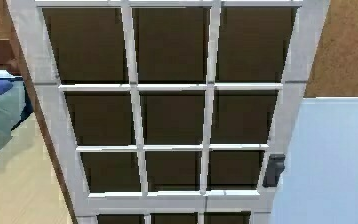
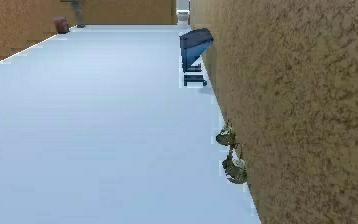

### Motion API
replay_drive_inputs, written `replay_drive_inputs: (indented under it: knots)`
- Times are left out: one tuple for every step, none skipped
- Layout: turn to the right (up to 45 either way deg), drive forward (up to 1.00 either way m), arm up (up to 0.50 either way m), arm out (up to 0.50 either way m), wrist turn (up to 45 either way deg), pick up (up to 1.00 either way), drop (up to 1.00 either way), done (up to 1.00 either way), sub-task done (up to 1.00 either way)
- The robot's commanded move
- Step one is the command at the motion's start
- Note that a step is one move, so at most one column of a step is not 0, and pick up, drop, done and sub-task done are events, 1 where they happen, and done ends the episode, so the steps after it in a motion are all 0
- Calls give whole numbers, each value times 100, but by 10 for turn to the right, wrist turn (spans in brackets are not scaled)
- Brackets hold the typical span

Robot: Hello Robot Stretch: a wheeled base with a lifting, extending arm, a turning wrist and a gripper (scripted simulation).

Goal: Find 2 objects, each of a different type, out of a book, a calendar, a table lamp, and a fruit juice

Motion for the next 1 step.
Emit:
replay_drive_inputs:
  knots:
    - [0, 25, 0, 0, 0, 0, 0, 0, 0]
